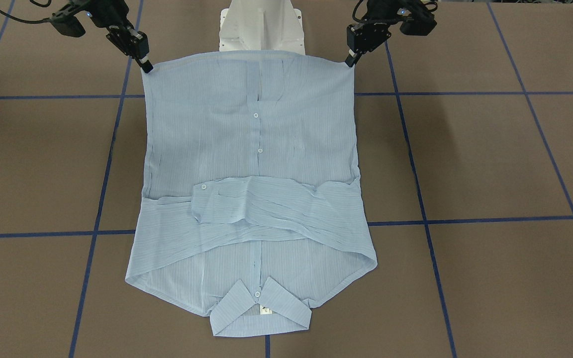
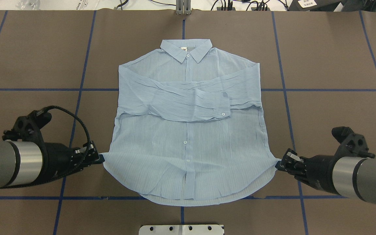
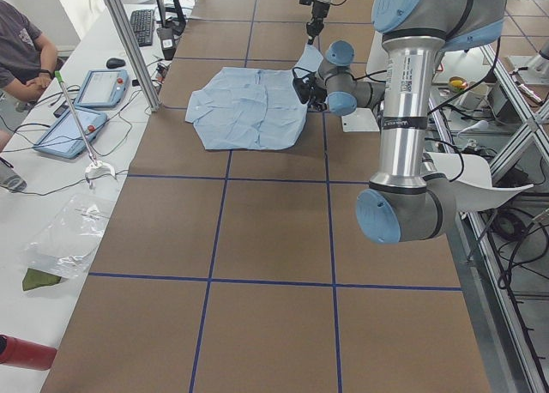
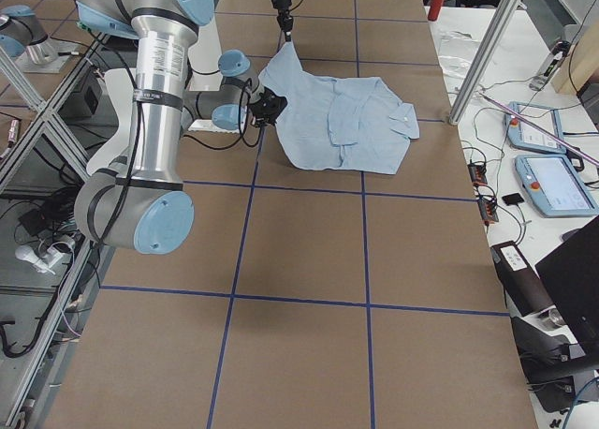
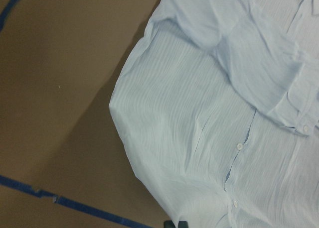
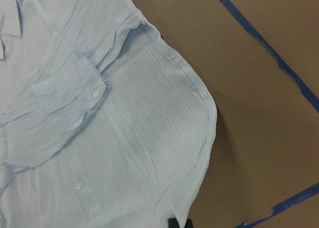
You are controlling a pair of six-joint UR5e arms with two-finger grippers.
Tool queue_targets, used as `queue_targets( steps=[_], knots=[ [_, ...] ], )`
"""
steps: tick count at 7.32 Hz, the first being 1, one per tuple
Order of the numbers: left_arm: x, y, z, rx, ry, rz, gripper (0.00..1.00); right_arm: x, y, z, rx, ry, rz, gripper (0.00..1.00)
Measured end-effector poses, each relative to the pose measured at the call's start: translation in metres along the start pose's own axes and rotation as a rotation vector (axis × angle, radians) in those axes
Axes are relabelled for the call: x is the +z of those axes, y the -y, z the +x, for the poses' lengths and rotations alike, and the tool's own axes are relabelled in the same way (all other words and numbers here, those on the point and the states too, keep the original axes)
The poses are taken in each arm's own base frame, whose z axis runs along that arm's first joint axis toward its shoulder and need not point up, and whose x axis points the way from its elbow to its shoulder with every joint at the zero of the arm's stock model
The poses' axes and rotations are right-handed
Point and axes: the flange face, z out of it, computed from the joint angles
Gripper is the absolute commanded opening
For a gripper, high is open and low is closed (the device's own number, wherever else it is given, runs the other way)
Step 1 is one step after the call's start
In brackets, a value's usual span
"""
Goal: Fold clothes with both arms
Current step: 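Fold the hem up toward the collar with both grippers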
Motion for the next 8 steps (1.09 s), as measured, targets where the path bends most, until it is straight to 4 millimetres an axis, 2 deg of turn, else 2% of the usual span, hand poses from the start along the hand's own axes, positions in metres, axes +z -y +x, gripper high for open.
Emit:
queue_targets(
  steps=[2,3,4,6,8],
  knots=[
    [-0.010,0.039,0.010,0.006,-0.005,0.037,0.00,-0.016,0.022,-0.012,0.029,0.041,0.043,0.00],
    [-0.009,0.052,0.015,0.000,-0.009,0.050,0.00,-0.020,0.030,-0.015,0.038,0.051,0.059,0.00],
    [0.000,0.065,0.025,-0.008,-0.013,0.067,0.00,-0.019,0.035,-0.018,0.044,0.059,0.070,0.00],
    [0.036,0.107,0.055,0.004,-0.004,0.127,0.00,-0.001,0.047,-0.027,0.056,0.068,0.099,0.00],
    [0.060,0.160,0.065,0.046,0.031,0.198,0.00,0.034,0.072,-0.046,0.075,0.074,0.151,0.00]
  ],
)
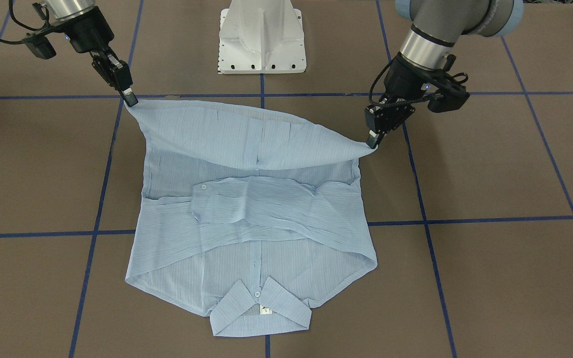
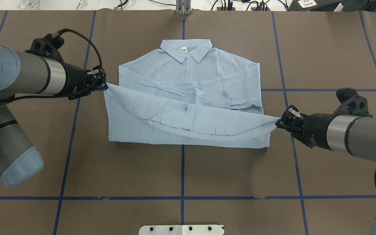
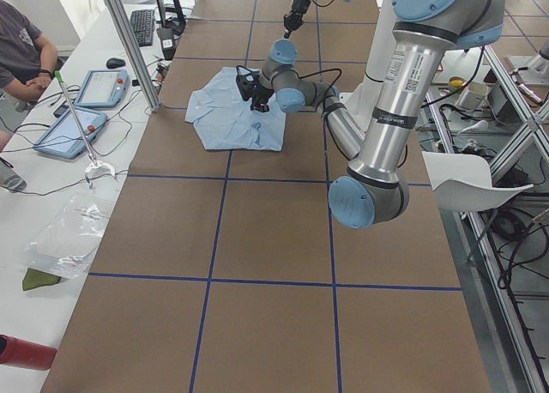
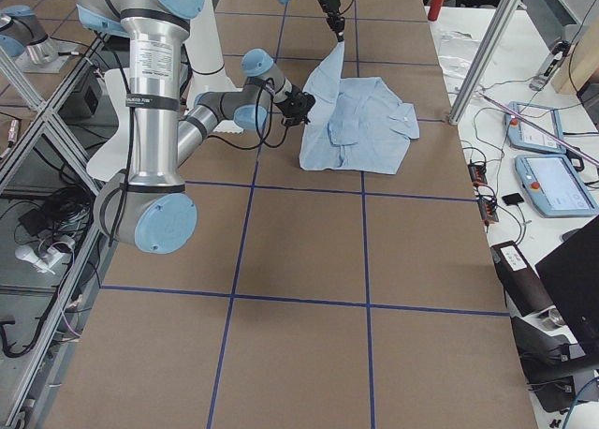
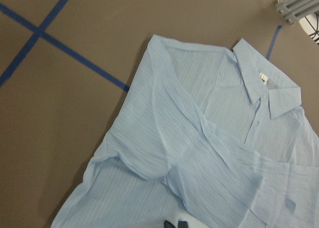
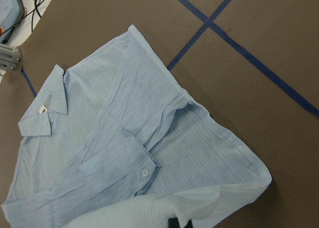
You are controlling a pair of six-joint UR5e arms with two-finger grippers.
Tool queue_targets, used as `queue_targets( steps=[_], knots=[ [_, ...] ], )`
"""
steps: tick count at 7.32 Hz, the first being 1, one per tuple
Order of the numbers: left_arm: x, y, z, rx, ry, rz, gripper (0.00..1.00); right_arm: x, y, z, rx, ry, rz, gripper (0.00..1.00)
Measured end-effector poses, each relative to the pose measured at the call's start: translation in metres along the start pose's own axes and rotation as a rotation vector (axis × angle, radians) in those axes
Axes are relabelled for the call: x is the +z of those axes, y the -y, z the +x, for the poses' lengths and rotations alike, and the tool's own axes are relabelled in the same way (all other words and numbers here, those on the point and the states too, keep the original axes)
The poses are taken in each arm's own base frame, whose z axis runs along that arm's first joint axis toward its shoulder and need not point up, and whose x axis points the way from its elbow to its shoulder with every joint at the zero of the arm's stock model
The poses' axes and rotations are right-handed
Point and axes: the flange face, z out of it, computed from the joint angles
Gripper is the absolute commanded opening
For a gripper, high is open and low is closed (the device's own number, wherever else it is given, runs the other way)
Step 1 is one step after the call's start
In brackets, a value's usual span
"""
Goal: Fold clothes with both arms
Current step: 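Fold the hem up toward the collar with both grippers, then lay the hem down near the collar with both grippers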
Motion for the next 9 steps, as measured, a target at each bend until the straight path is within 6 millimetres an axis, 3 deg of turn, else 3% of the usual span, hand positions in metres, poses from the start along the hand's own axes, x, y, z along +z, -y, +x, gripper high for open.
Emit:
queue_targets(
  steps=[2,6,9],
  knots=[
    [0.035,0.030,-0.001,0.022,0.023,0.032,0.00,0.041,0.034,-0.024,-0.029,-0.022,0.058,0.00],
    [0.098,0.067,-0.001,0.018,0.027,0.059,0.00,0.112,0.088,-0.086,-0.109,-0.099,0.156,0.00],
    [0.144,0.092,0.003,0.013,0.028,0.076,0.00,0.159,0.120,-0.109,-0.159,-0.156,0.201,0.00]
  ],
)
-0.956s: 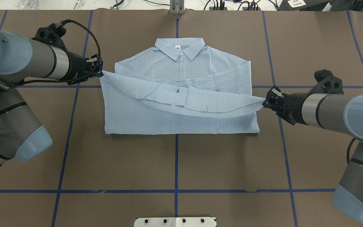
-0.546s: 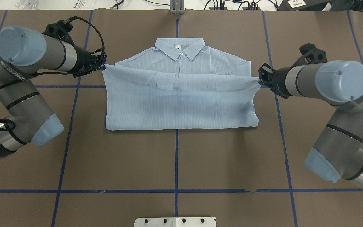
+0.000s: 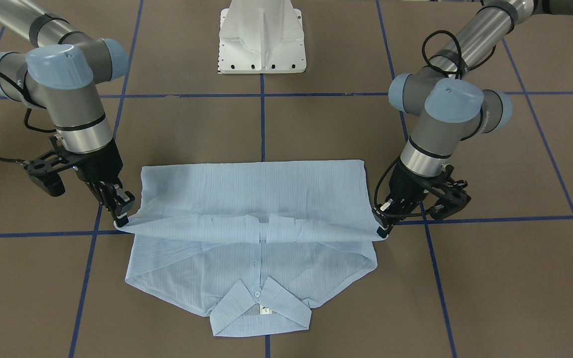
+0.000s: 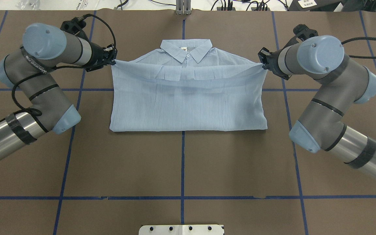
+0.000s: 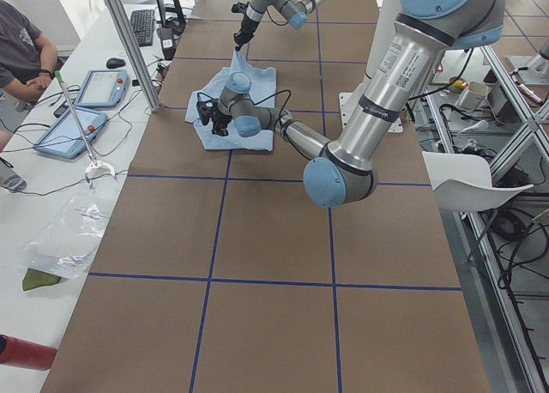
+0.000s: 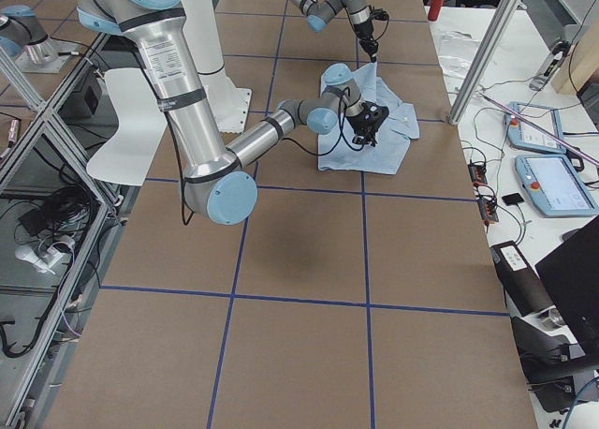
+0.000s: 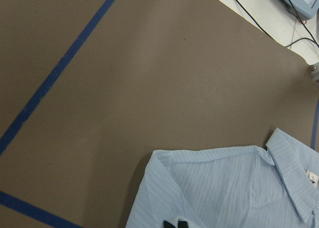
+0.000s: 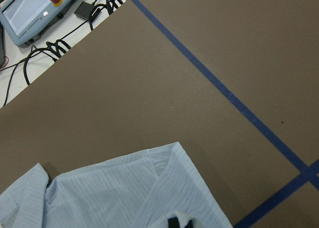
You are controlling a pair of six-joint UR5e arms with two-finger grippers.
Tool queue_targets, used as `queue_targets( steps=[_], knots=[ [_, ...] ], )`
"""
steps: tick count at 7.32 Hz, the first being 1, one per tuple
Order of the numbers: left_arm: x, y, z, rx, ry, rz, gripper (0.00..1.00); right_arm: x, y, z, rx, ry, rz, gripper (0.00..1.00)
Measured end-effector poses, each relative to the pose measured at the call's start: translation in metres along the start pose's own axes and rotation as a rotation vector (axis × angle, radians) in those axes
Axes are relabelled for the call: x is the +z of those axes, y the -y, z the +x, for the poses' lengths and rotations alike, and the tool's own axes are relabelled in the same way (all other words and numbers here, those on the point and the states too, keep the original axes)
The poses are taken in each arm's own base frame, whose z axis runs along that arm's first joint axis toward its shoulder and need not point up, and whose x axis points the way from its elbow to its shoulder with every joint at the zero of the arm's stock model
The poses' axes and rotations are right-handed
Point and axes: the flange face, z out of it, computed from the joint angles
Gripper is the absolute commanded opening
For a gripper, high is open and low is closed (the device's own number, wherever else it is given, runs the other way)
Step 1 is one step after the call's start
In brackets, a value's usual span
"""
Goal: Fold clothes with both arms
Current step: 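Lay the hem down near the collar with both grippers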
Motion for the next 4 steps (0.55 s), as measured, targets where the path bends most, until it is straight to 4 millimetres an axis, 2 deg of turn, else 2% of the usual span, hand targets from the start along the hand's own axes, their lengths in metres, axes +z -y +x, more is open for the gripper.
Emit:
queue_targets(
  steps=[4],
  knots=[
    [0.033,0.013,0.004,0.002,0.002,0.017,0.00,0.046,0.007,-0.016,-0.023,-0.064,0.016,0.00]
  ],
)
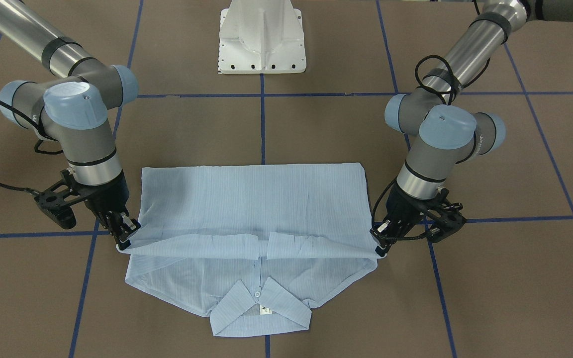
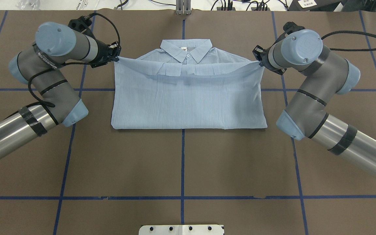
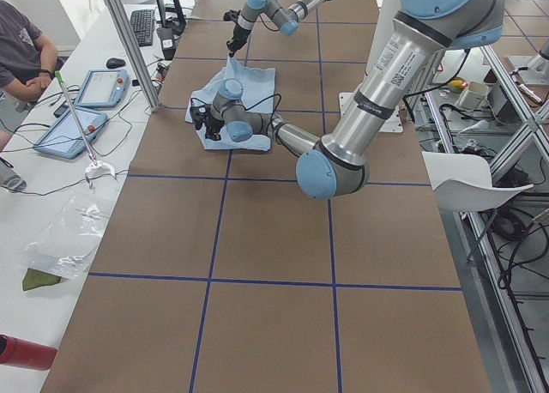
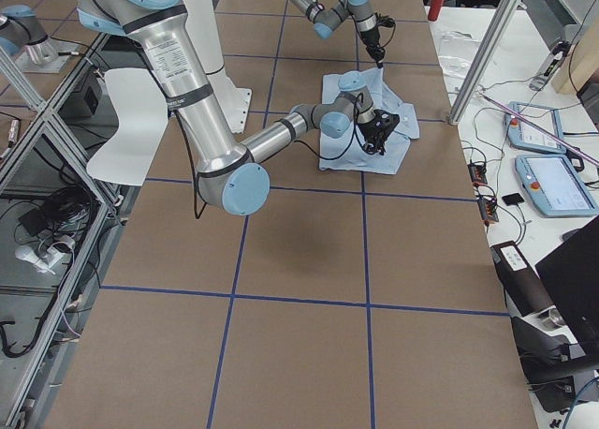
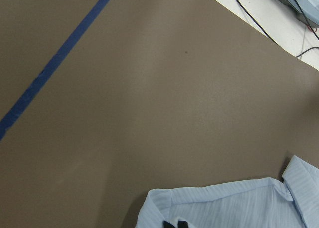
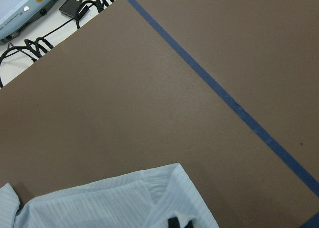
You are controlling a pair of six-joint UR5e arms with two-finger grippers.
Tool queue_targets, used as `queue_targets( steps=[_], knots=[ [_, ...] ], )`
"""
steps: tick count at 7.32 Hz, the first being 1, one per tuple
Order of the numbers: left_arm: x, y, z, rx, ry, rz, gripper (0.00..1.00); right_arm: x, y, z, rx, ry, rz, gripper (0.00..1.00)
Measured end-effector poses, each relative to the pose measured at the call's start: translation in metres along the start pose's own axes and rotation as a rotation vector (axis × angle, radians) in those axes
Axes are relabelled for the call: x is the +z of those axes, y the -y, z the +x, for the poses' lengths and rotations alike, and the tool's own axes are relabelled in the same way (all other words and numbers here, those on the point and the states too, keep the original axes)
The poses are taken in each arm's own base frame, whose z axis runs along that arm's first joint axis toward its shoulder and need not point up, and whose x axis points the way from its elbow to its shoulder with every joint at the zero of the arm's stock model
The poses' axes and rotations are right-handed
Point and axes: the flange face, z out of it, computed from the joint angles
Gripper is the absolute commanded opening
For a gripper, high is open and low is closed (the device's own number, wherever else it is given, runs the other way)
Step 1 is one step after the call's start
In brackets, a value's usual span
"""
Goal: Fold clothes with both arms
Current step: 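Lay the hem down near the collar with both grippers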
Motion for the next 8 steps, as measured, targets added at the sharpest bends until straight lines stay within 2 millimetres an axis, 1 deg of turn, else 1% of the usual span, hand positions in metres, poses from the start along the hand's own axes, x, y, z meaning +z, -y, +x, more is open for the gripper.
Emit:
queue_targets(
  steps=[2,3,5,8],
  knots=[
    [0.012,0.004,-0.003,0.001,-0.003,0.012,0.00,0.019,0.002,-0.006,-0.005,-0.011,0.004,0.00],
    [0.016,0.005,-0.004,0.001,0.000,0.015,0.00,0.028,0.003,-0.006,-0.010,-0.009,0.006,0.00],
    [0.021,0.006,-0.003,0.000,0.005,0.015,0.00,0.036,0.005,-0.004,-0.021,-0.011,0.008,0.00],
    [0.024,0.006,0.000,0.000,0.009,0.016,0.00,0.043,0.010,0.000,-0.039,-0.024,0.016,0.00]
  ],
)
